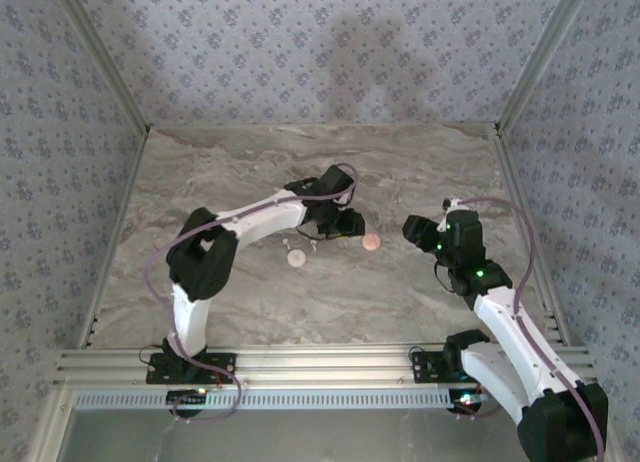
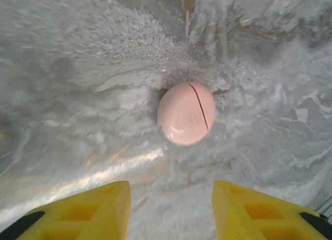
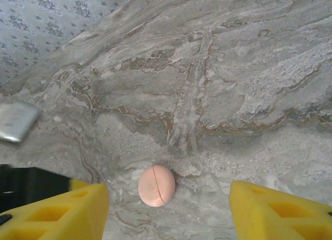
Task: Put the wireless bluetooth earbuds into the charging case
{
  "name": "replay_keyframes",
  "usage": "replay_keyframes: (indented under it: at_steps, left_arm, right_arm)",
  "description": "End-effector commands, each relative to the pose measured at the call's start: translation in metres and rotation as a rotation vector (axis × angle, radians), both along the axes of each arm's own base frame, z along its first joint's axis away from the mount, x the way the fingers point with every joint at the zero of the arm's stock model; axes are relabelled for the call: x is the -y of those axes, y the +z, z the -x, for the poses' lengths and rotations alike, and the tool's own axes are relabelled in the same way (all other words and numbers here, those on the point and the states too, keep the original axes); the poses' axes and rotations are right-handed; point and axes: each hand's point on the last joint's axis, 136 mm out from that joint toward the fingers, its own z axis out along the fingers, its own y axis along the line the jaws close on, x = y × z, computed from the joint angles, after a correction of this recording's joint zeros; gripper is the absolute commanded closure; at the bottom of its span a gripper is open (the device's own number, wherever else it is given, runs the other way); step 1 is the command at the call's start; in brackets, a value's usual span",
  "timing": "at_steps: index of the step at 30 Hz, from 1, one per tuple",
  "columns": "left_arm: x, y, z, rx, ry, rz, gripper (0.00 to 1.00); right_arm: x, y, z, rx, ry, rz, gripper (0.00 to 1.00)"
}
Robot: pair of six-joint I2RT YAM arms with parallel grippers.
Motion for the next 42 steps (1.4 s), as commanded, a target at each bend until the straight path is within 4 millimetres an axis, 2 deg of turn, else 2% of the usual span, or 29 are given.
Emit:
replay_keyframes:
  at_steps: [1,3,8,12,17,20,25,42]
  left_arm:
    - [-0.044,0.036,0.006,0.088,0.012,-0.133,0.55]
    - [-0.063,0.042,0.014,0.092,0.014,-0.194,0.54]
    - [-0.105,0.042,0.031,0.075,-0.024,-0.348,0.52]
    - [-0.132,0.029,0.033,0.005,0.001,-0.411,0.5]
    - [-0.149,0.002,0.039,-0.069,0.0,-0.489,0.47]
    - [-0.153,-0.015,0.041,-0.102,-0.018,-0.536,0.44]
    - [-0.147,-0.036,0.039,-0.132,-0.037,-0.544,0.42]
    - [-0.136,-0.071,0.033,-0.194,-0.077,-0.563,0.35]
  right_arm:
    - [-0.012,0.015,-0.007,0.012,0.021,-0.022,0.35]
    - [-0.018,0.016,-0.011,0.006,0.039,-0.012,0.35]
    - [-0.036,0.013,-0.021,-0.03,0.09,0.02,0.34]
    - [-0.052,0.008,-0.029,-0.058,0.133,0.028,0.33]
    - [-0.074,0.003,-0.039,-0.106,0.209,0.047,0.31]
    - [-0.087,-0.001,-0.043,-0.131,0.25,0.065,0.29]
    - [-0.1,-0.007,-0.046,-0.156,0.29,0.078,0.26]
    - [-0.103,-0.014,-0.048,-0.159,0.305,0.094,0.22]
